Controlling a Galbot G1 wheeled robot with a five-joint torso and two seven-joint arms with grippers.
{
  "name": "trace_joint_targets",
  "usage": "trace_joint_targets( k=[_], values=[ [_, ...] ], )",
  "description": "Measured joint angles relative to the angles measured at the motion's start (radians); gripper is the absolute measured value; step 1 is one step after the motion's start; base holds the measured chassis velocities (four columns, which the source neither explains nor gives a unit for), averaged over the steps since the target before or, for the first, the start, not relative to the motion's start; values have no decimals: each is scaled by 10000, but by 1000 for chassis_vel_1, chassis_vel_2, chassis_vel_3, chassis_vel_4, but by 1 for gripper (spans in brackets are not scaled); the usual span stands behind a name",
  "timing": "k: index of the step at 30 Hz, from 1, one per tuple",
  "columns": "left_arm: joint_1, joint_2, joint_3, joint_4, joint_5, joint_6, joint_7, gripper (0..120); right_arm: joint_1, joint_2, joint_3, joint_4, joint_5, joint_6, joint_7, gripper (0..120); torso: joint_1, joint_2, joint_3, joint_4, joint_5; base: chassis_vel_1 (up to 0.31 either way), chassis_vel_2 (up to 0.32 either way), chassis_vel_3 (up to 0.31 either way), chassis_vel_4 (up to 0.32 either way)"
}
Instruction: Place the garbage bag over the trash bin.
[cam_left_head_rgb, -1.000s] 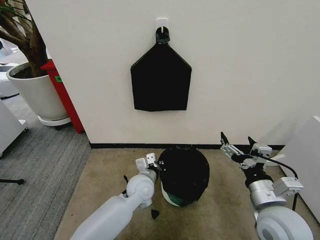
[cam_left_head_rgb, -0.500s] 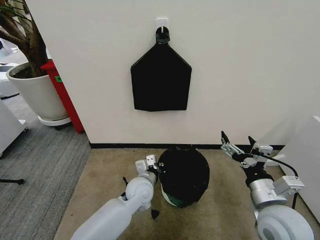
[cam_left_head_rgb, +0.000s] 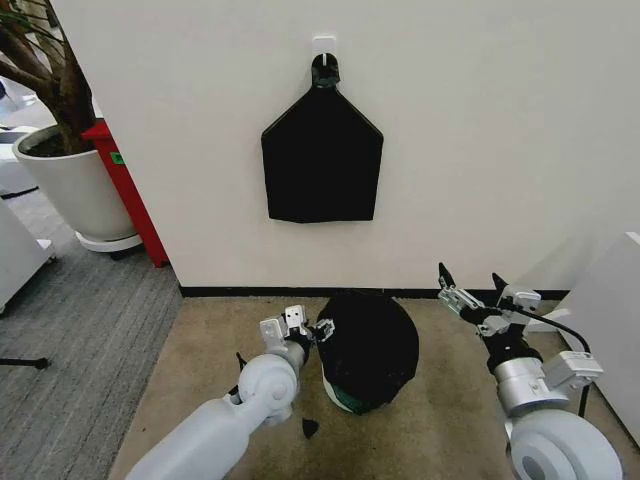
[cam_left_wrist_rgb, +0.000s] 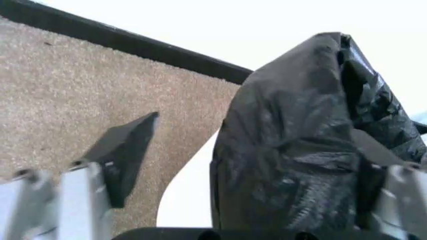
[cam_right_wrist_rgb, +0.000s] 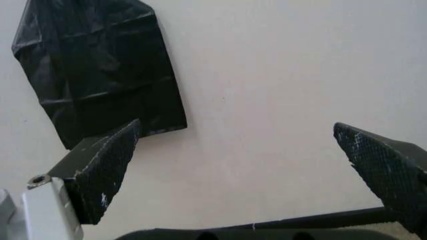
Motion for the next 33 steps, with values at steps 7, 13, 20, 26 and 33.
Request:
trace_joint_targets(
  k=[7,13,20,26,33],
  values=[
    [183,151,-377,-150,-155,61,1,100,-17,-4,-96,0,6,-5,36,100,0,0,0,0,-1,0,0,0,0],
    [441,219,-887,-19,-297,163,46,100,-76,26,-189,13,-18,-5,49,100,0,0,0,0,0,0,0,0,0],
    [785,320,-1319,159,-515,244,1232,100,-197,64,-310,99,-39,-5,91,100,0,0,0,0,-1,0,0,0,0],
    [1110,505,-1702,360,-635,155,3149,100,-378,125,-354,204,-135,-8,94,100,0,0,0,0,1,0,0,0,0],
    [1220,608,-2160,1151,-1183,194,5758,100,-692,195,-381,362,-319,2,86,100,0,0,0,0,0,0,0,0,0]
  ],
)
